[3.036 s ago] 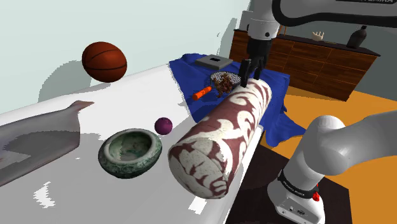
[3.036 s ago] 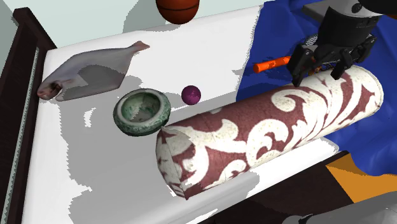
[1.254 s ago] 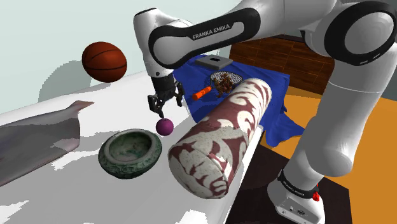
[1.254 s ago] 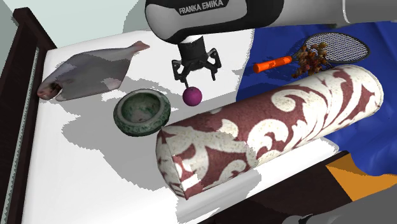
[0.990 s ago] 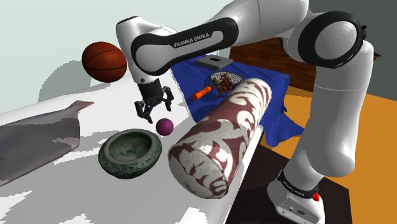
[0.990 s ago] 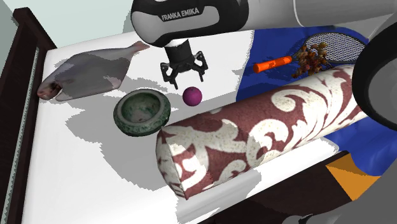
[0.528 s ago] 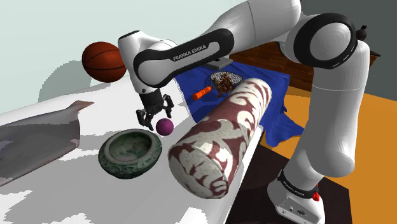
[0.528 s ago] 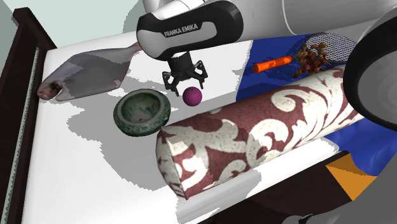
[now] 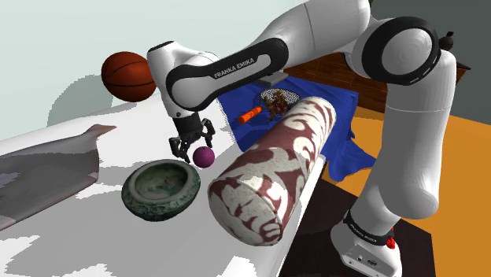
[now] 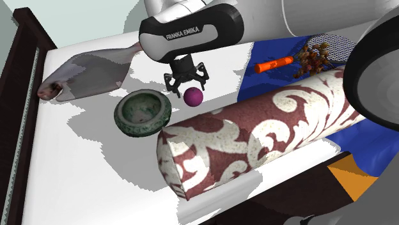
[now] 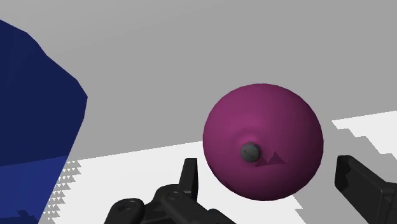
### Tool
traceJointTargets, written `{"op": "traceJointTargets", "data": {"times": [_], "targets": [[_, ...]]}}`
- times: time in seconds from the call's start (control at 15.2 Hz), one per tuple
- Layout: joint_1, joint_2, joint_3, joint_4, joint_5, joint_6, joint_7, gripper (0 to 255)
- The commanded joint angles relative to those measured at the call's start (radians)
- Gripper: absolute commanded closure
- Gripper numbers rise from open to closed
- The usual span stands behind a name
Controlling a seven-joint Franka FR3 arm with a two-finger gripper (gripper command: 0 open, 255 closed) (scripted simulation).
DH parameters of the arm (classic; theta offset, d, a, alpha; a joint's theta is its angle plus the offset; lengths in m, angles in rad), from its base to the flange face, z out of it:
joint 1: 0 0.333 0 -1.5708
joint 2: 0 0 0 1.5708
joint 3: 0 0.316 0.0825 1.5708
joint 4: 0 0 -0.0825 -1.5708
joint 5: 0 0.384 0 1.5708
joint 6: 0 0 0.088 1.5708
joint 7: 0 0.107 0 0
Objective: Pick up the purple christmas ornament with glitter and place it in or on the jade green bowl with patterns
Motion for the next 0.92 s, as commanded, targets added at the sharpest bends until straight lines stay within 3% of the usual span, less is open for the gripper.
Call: {"op": "traceJointTargets", "data": {"times": [0.0, 0.59, 0.86], "targets": [[0.0, 0.0, 0.0, 0.0, 0.0, 0.0, 0.0, 255], [0.0, 0.0, 0.0, 0.0, 0.0, 0.0, 0.0, 255], [0.0, -0.018, 0.002, 0.031, 0.007, -0.046, -0.008, 255]]}}
